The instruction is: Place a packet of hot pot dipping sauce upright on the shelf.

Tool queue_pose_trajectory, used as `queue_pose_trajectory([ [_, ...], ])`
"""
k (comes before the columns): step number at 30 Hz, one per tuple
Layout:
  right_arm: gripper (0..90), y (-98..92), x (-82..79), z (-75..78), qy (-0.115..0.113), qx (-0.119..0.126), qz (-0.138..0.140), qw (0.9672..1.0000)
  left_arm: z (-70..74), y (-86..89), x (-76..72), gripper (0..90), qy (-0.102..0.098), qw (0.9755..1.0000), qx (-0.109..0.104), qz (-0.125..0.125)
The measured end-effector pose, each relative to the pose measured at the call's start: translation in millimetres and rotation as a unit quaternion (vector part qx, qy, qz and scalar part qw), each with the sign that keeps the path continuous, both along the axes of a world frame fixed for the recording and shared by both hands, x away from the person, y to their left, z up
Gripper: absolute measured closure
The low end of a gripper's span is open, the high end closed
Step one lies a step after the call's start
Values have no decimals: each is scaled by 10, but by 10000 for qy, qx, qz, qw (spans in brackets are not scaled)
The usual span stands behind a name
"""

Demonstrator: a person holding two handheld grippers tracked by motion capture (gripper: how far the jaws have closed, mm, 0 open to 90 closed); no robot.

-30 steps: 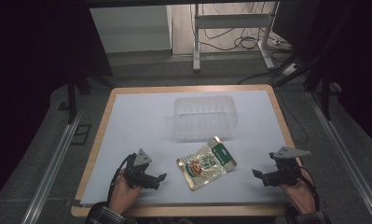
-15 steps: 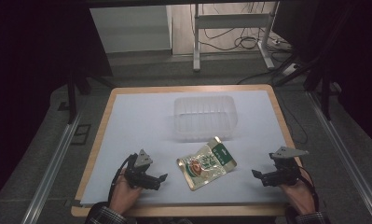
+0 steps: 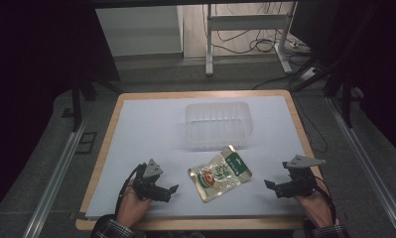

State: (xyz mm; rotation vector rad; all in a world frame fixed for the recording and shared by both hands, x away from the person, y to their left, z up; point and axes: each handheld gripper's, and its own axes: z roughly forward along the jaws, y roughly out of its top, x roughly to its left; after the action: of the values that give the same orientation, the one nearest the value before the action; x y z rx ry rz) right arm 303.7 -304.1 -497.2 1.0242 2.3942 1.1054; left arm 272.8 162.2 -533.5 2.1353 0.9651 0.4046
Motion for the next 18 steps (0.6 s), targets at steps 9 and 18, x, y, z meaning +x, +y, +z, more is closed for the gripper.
queue_pose_trajectory([
  [9, 9, 48, 22, -3, -23, 64, 43, 10000, -2, -6, 1, 0, 10, 10000, 4, -12],
  [18, 9, 108, 52, -13, 3, 57, 112, 9999, -4, -12, 1, 0, 7, 10000, 13, -28],
])
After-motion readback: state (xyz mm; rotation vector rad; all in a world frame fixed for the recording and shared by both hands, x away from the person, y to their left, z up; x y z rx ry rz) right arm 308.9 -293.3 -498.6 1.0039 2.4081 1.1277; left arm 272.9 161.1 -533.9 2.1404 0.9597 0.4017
